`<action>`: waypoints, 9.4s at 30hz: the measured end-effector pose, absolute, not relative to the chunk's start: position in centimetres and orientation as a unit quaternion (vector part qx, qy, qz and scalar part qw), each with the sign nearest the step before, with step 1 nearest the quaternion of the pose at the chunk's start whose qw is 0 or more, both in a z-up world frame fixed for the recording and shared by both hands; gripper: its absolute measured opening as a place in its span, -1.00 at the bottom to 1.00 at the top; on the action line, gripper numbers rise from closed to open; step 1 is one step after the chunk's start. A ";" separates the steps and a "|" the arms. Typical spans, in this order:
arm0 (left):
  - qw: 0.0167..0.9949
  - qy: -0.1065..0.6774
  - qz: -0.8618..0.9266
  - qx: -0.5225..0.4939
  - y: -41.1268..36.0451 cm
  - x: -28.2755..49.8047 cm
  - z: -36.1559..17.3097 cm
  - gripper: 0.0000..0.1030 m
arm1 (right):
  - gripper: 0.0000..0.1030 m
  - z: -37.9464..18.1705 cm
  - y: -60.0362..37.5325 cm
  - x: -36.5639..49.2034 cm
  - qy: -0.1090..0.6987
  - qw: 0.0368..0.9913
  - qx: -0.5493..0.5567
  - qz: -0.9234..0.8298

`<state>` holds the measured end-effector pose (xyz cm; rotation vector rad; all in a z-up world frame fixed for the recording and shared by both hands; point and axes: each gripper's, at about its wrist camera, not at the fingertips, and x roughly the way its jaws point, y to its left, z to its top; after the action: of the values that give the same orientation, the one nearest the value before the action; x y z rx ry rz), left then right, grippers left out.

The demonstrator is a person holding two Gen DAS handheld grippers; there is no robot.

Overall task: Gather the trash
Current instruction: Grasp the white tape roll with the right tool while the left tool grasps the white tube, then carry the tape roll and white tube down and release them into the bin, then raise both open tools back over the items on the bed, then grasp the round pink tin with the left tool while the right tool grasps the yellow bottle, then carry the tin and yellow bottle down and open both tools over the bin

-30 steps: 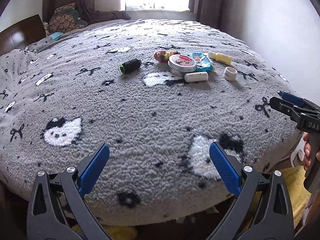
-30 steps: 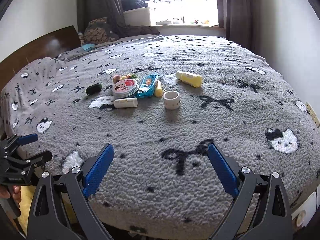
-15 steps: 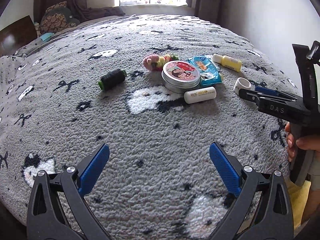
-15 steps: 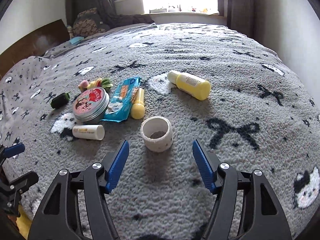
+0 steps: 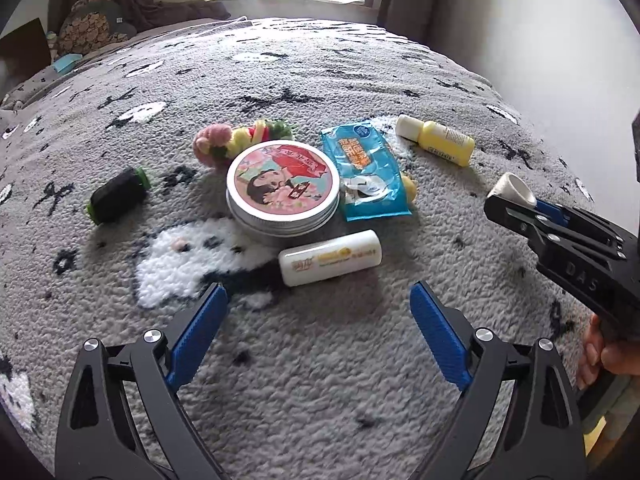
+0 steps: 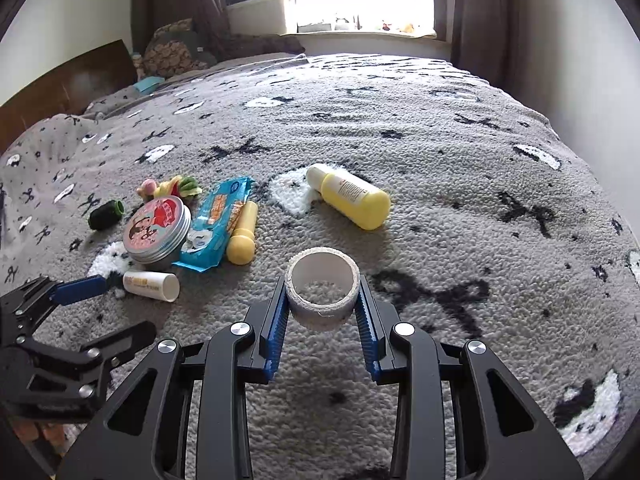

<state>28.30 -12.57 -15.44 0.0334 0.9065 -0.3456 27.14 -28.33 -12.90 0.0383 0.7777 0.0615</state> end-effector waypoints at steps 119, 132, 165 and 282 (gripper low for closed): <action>0.759 0.620 -0.199 0.027 -5.4 1.5 -32.3 0.23 | 0.01 -28.8 -18.5 3.1 0.583 0.803 0.063 0.106; 0.798 0.573 -0.181 0.038 -4.2 2.2 -27.7 0.84 | 0.71 -26.1 -21.2 3.2 0.542 0.834 0.072 0.069; 0.902 0.417 -0.100 0.045 1.4 10.4 -14.2 0.84 | 0.89 -13.6 -23.4 10.5 0.388 0.921 0.030 0.037; 0.863 0.474 -0.173 0.032 -4.6 1.4 -20.7 0.30 | -0.38 -20.6 -21.9 1.7 0.486 0.870 0.037 0.068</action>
<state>1.39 -4.65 -20.66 0.0673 0.9945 -0.3631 1.69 -21.93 -20.65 0.0765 1.0171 0.1412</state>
